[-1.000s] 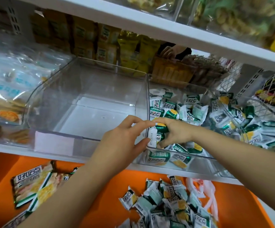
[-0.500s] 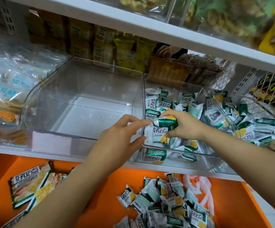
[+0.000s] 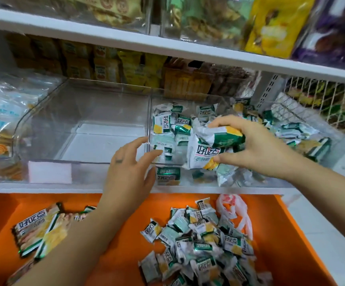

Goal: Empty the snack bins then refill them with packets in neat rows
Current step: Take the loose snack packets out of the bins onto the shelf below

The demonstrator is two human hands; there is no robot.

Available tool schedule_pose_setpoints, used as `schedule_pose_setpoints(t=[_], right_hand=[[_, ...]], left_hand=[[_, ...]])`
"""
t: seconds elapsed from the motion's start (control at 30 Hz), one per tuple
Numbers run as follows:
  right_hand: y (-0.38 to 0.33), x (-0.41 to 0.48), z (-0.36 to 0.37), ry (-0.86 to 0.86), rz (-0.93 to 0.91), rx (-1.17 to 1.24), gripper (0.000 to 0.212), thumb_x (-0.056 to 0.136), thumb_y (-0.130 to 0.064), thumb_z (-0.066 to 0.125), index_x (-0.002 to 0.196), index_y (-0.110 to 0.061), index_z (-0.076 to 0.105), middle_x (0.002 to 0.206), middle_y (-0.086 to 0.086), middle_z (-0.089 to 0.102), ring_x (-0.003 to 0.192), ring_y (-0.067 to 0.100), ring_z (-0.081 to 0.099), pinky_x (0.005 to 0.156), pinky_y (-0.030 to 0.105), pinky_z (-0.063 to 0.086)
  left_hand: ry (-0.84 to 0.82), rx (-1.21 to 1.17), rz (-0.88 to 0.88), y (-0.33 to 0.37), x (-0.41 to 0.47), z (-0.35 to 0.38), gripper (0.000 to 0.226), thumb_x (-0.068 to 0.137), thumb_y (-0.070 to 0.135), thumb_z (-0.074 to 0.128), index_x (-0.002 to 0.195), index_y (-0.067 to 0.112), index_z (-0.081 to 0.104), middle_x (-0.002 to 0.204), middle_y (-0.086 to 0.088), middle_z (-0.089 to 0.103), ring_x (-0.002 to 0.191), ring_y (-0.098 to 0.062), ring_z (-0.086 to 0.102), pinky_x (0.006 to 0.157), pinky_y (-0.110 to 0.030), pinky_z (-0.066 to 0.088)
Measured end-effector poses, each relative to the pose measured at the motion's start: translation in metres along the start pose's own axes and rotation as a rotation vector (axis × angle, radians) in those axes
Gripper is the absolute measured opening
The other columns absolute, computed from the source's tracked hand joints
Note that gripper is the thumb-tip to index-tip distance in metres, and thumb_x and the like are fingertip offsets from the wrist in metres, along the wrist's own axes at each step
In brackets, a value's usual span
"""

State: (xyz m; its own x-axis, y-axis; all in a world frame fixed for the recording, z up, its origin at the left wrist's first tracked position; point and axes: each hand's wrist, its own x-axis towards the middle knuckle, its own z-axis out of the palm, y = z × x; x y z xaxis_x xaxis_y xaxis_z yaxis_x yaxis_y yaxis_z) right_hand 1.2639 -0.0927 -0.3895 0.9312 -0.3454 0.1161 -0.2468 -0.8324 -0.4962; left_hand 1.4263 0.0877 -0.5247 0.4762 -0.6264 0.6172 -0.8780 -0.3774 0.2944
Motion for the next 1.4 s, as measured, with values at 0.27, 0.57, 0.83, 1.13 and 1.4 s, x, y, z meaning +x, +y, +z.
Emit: schedule_pose_setpoints(t=[0.27,0.57,0.83,1.13,1.4], right_hand=[[0.081,-0.091,0.076,-0.182,0.191,0.073,0.045,0.077,0.000,0.069,0.102,-0.036,0.059,0.111,-0.015,0.061,0.049,0.004,0.046,0.048,0.015,0.037],[0.178,-0.110,0.164,-0.452,0.429,-0.032,0.060,0.080,-0.014,0.072,0.136,-0.019,0.048,0.136,0.004,0.054,0.113,0.017,0.056,0.083,0.017,0.041],[0.120,-0.091,0.125,-0.412,0.301,0.038,0.053,0.087,-0.025,0.067,0.136,-0.028,0.047,0.138,-0.007,0.051,0.119,0.004,0.051,0.087,0.005,0.035],[0.015,0.015,0.048,-0.013,-0.015,0.183,0.028,0.088,-0.018,0.066,0.116,-0.019,0.063,0.098,-0.010,0.063,0.085,-0.001,0.059,0.073,0.005,0.045],[0.006,0.093,0.077,-0.595,0.117,0.059,0.056,0.094,-0.044,0.051,0.146,-0.034,0.032,0.147,-0.003,0.039,0.125,0.003,0.045,0.101,0.022,0.038]], left_hand=[[-0.136,0.178,0.111,0.007,-0.019,0.009,0.063,0.072,0.016,0.079,0.130,0.017,0.054,0.125,-0.008,0.060,0.116,-0.037,0.055,0.106,-0.065,0.025],[-0.103,0.232,0.149,0.009,-0.025,0.014,0.062,0.077,0.012,0.072,0.134,0.014,0.049,0.130,-0.010,0.055,0.121,-0.036,0.048,0.110,-0.061,0.019],[-0.097,0.248,0.166,0.002,-0.026,0.019,0.062,0.078,0.014,0.071,0.136,0.015,0.048,0.131,-0.008,0.054,0.121,-0.034,0.047,0.111,-0.057,0.020],[-0.085,0.062,0.203,-0.005,-0.022,0.007,0.044,0.083,0.009,0.058,0.126,0.015,0.056,0.130,-0.008,0.058,0.116,-0.028,0.054,0.106,-0.051,0.031],[-0.156,-0.011,0.292,-0.031,-0.021,-0.011,0.039,0.086,0.020,0.043,0.125,0.021,0.052,0.122,-0.004,0.063,0.114,-0.023,0.055,0.099,-0.040,0.042]])
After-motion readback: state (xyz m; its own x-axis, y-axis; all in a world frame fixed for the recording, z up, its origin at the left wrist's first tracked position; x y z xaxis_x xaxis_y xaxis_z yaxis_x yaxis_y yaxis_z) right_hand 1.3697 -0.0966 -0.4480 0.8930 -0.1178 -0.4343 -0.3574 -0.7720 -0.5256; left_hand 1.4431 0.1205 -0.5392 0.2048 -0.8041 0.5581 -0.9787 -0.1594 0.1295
